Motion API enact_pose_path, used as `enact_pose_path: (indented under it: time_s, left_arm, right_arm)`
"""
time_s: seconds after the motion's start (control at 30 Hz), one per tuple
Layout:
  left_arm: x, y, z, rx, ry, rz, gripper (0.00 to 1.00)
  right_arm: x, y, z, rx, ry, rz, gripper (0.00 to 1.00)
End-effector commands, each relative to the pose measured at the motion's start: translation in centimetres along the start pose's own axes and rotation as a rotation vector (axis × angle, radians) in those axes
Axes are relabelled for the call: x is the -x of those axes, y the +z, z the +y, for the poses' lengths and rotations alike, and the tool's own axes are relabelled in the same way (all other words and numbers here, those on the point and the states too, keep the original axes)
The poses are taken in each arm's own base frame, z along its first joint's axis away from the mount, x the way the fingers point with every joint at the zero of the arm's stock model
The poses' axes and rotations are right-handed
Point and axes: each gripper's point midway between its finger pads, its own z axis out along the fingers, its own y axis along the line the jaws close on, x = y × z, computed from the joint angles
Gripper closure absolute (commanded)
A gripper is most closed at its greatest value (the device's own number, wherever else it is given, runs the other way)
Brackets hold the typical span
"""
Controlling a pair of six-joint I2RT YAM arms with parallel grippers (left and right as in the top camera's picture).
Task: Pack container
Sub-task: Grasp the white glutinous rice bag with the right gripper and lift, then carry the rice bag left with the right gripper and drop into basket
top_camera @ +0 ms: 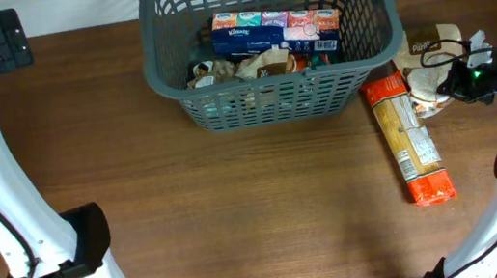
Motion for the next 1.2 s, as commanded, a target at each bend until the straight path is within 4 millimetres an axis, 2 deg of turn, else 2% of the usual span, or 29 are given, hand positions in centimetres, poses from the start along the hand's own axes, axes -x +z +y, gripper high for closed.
enact_pose_path:
  time_s: [0.0, 0.1, 0.2, 0.3, 0.37, 0.47, 0.53, 0.63, 0.77, 0.87, 0.93, 1.07, 1.17]
  left_arm:
    - [0.0, -0.3, 0.3, 0.009, -0.019, -0.004, 0.01]
    - [0.0, -0.3, 0.3, 0.009, -0.019, -0.004, 0.01]
    - [0.0, -0.3, 0.3, 0.009, -0.019, -0.004, 0.01]
    - [0.0, -0.3, 0.3, 0.009, -0.019, -0.004, 0.01]
    - [0.0, -0.3, 0.3, 0.009, -0.019, -0.004, 0.01]
    - [0.0, -0.3, 0.3, 0.009, -0.019, -0.004, 0.01]
    - [0.0, -0.3, 0.3, 0.009, -0.019, -0.004, 0.01]
    - [0.0, -0.3, 0.3, 0.009, -0.019, -0.004, 0.01]
    - [0.0, -0.3, 0.3, 0.009, -0.019, -0.004, 0.01]
    - [0.0, -0.3, 0.3, 0.009, -0.019, -0.004, 0.01]
    - [0.0, -0.3, 0.3, 0.009, -0.019, -0.004, 0.01]
    - [0.0, -0.3, 0.3, 0.009, -0.019, -0.004, 0.01]
    - [0.0, -0.3, 0.3, 0.009, -0.019, -0.004, 0.01]
  right_arm:
    - [-0.8, 1.3, 0.6, 0.045, 0.055, 0.049, 0.96]
    - [1.3, -1.2, 1.1, 0.050, 0.101, 0.000, 0.96]
    - [4.3, -5.7, 2.5, 0.072, 0.083, -0.084, 0.96]
    - [7.4, -11.4, 4.4, 0.070, 0.039, -0.187, 0.96]
    - [9.4, -16.0, 6.2, 0.066, -0.004, -0.277, 0.96]
    - [11.3, -23.1, 9.3, 0.064, -0.064, -0.410, 0.96]
    - [11.8, -27.3, 11.5, 0.066, -0.113, -0.493, 0.96]
    - [11.5, -32.8, 15.6, 0.080, -0.198, -0.602, 0.96]
    - [9.5, -37.7, 21.7, 0.113, -0.364, -0.704, 0.96]
    - [7.8, -39.2, 26.2, 0.147, -0.518, -0.748, 0.96]
    - [6.5, -39.2, 29.4, 0.185, -0.607, -0.746, 0.96]
    - [3.3, -36.6, 34.9, 0.246, -0.809, -0.676, 0.97]
    - [2.1, -33.9, 37.6, 0.226, -0.896, -0.625, 0.96]
